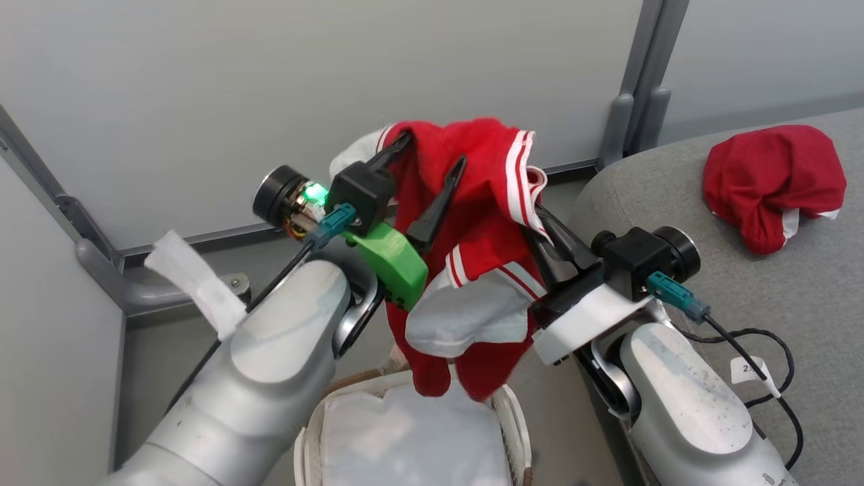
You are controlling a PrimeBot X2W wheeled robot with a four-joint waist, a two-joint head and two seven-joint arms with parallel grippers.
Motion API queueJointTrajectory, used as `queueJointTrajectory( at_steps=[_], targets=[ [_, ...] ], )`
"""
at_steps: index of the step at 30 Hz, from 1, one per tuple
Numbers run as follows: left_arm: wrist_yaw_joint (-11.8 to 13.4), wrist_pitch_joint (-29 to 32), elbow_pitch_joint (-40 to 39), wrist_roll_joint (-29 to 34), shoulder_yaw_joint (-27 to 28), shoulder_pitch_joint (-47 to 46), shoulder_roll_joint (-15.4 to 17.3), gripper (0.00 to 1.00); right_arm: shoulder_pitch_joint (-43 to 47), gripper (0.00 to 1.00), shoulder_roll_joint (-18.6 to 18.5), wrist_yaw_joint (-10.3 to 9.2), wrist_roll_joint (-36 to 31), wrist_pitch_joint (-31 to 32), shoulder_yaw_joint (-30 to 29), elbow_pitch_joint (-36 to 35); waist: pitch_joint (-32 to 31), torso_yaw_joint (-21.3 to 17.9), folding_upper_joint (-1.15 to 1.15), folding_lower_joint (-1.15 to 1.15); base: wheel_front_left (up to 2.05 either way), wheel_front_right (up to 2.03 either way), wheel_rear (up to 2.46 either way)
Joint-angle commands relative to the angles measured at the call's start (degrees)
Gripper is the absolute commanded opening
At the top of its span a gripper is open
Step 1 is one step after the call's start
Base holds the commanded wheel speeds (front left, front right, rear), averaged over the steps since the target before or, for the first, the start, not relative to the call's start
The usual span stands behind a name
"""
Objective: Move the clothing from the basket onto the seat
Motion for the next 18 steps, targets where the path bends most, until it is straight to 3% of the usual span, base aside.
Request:
queueJointTrajectory(
  at_steps=[1, 8, 18],
  targets=[
    [0.24, -0.14, -0.72, -0.40, 1.18, 2.44, 0.43, 1.00, 0.73, 0.00, -0.20, -0.08, -0.40, -0.03, -0.78, -0.57, 0.18, 0.04, 0.00, 0.00, 0.00, 0.00, 0.00],
    [0.43, -0.11, -3.66, 0.65, 6.85, 14.14, 0.37, 1.00, 1.69, 0.00, -0.20, -0.08, -2.23, -0.03, -3.96, -2.21, 1.09, 0.30, 0.00, 0.00, 0.00, 0.00, 0.00],
    [-0.19, -0.11, -5.64, 3.24, 11.49, 23.80, -0.85, 1.00, 3.29, 0.00, -0.19, -0.08, -2.76, -0.03, -5.81, -2.95, 1.75, -0.24, 0.00, 0.00, 0.00, 0.00, 0.00]
  ],
)
